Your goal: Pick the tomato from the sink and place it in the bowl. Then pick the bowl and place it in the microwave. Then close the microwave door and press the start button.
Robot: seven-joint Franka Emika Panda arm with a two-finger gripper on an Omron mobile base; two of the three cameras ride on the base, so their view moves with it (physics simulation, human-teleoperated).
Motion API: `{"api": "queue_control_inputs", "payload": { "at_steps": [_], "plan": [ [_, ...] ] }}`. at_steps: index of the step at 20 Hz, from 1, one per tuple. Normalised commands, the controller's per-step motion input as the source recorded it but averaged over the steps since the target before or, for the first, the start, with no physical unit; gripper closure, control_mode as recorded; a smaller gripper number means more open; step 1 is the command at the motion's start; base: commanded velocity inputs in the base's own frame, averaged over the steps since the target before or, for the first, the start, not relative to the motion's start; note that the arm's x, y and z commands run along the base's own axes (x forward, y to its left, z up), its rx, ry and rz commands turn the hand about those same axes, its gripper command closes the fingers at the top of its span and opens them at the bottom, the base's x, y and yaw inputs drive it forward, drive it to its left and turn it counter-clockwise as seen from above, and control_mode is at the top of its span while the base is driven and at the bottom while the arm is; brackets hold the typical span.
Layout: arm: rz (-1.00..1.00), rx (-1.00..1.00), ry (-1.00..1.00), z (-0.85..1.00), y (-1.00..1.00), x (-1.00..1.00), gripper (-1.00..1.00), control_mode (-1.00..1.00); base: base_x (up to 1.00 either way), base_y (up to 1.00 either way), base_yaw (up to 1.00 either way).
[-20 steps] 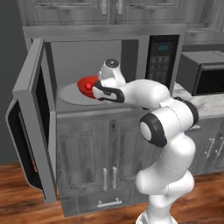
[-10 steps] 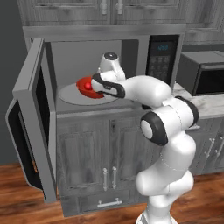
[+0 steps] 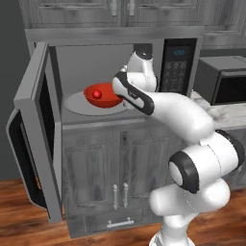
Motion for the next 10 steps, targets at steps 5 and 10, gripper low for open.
{"api": "queue_control_inputs", "payload": {
  "at_steps": [5,10],
  "plan": [
    [0.09,0.08,-0.02,0.31,-0.16,-1.0,-1.0,-1.0,0.0,0.0,0.0],
    [0.13,0.06,0.0,0.32,-0.02,-1.0,-1.0,-1.0,0.0,0.0,0.0]
  ]
}}
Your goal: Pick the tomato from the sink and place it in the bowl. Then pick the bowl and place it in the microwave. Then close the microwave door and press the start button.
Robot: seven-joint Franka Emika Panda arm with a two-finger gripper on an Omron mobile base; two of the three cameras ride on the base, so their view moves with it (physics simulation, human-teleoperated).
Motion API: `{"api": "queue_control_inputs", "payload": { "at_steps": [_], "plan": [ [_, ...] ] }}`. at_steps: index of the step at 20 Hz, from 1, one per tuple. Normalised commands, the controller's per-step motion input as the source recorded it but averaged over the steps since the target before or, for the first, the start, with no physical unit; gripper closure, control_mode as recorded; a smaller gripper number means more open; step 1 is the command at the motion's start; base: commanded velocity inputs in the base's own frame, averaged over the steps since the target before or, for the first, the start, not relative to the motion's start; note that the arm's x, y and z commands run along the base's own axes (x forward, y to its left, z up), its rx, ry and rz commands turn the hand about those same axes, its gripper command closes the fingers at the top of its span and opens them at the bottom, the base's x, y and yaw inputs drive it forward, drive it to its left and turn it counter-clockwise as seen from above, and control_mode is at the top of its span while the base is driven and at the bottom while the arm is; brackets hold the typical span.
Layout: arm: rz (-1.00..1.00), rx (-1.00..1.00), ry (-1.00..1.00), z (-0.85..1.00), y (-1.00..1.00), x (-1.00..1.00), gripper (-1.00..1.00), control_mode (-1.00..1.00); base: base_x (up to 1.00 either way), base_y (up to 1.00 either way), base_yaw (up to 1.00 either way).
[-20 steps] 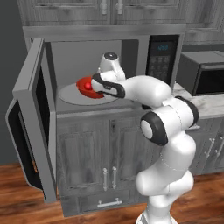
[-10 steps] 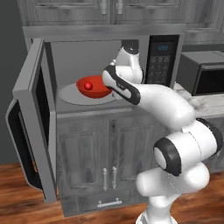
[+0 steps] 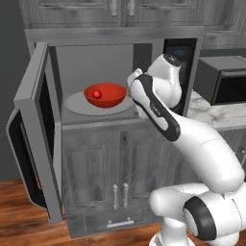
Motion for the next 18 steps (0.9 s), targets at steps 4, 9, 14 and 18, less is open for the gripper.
{"api": "queue_control_inputs", "payload": {
  "at_steps": [4,9,14,18],
  "plan": [
    [0.15,0.07,0.0,0.37,-0.01,-1.0,-1.0,-1.0,0.0,0.0,0.0],
    [0.16,0.09,0.0,0.36,-0.06,-1.0,-1.0,-1.0,0.0,0.0,0.0],
    [0.2,0.11,0.0,0.31,-0.03,-1.0,-1.0,-1.0,0.0,0.0,0.0],
    [0.22,0.1,0.0,0.42,0.0,-1.0,-1.0,-1.0,0.0,0.0,0.0]
  ]
}}
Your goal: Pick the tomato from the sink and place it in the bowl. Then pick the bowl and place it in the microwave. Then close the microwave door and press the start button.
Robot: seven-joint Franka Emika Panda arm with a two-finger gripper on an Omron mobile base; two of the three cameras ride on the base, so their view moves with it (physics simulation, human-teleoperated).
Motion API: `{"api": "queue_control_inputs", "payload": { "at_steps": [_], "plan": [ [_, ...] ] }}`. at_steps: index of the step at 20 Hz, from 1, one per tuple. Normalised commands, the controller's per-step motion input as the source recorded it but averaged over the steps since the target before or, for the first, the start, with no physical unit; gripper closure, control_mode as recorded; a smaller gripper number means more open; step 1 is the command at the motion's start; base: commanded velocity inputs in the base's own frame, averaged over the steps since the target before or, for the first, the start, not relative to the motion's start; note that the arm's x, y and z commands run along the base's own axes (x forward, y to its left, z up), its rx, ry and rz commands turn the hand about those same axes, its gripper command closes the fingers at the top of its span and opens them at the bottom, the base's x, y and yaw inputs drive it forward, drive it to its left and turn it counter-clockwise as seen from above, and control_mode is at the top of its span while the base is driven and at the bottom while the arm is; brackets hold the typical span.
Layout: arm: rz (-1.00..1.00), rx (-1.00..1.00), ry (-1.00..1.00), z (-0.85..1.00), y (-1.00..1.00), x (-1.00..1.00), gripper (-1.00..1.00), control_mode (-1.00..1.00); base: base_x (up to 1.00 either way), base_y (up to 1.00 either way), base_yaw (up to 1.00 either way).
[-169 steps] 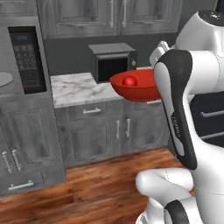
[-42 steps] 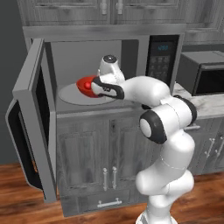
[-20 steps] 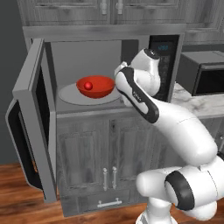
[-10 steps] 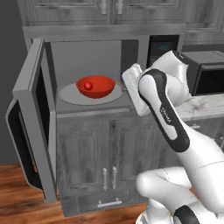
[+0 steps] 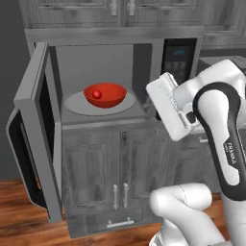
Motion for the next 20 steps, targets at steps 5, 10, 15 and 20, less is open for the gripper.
{"api": "queue_control_inputs", "payload": {
  "at_steps": [5,10,15,20],
  "plan": [
    [0.27,0.09,0.0,0.49,0.0,-0.94,-1.0,-1.0,0.0,0.0,0.0],
    [0.25,0.05,0.0,0.18,0.0,-0.91,-1.0,-1.0,0.0,0.0,0.0],
    [0.28,0.01,-0.01,0.39,0.13,-0.99,-1.0,-1.0,0.0,0.0,0.0],
    [0.25,0.02,-0.04,0.09,0.08,-1.0,-1.0,-1.0,0.0,0.0,0.0]
  ]
}}
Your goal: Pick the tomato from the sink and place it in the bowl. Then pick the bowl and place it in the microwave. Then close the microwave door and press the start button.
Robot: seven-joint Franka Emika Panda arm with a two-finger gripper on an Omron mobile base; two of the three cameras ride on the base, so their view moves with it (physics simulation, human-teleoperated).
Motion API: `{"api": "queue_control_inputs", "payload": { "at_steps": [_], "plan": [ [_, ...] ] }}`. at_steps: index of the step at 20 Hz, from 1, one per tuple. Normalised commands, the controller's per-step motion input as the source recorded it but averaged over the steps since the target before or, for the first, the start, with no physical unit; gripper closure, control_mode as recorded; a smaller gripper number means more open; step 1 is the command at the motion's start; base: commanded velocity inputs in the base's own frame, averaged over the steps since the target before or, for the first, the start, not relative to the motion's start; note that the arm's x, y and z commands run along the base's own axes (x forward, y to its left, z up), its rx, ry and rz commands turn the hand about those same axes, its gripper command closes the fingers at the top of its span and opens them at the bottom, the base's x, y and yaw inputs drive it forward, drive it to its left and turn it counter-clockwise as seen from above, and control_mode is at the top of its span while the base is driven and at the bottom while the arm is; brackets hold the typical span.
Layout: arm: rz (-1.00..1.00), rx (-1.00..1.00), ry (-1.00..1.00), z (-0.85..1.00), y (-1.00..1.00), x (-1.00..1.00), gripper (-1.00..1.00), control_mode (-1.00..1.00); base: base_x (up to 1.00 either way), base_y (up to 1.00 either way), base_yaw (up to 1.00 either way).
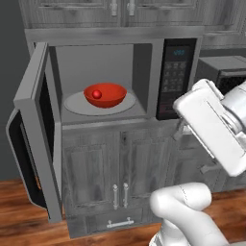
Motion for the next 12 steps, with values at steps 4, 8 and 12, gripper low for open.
{"api": "queue_control_inputs", "payload": {
  "at_steps": [4,8,12],
  "plan": [
    [0.12,0.03,-0.06,0.05,0.09,-0.92,-1.0,-1.0,0.0,0.0,0.0],
    [0.0,0.0,0.0,0.0,0.6,-0.61,-1.0,-1.0,0.0,0.0,0.0],
    [-0.01,0.0,0.0,0.0,0.79,-0.16,-1.0,-1.0,0.0,0.0,0.0]
  ]
}}
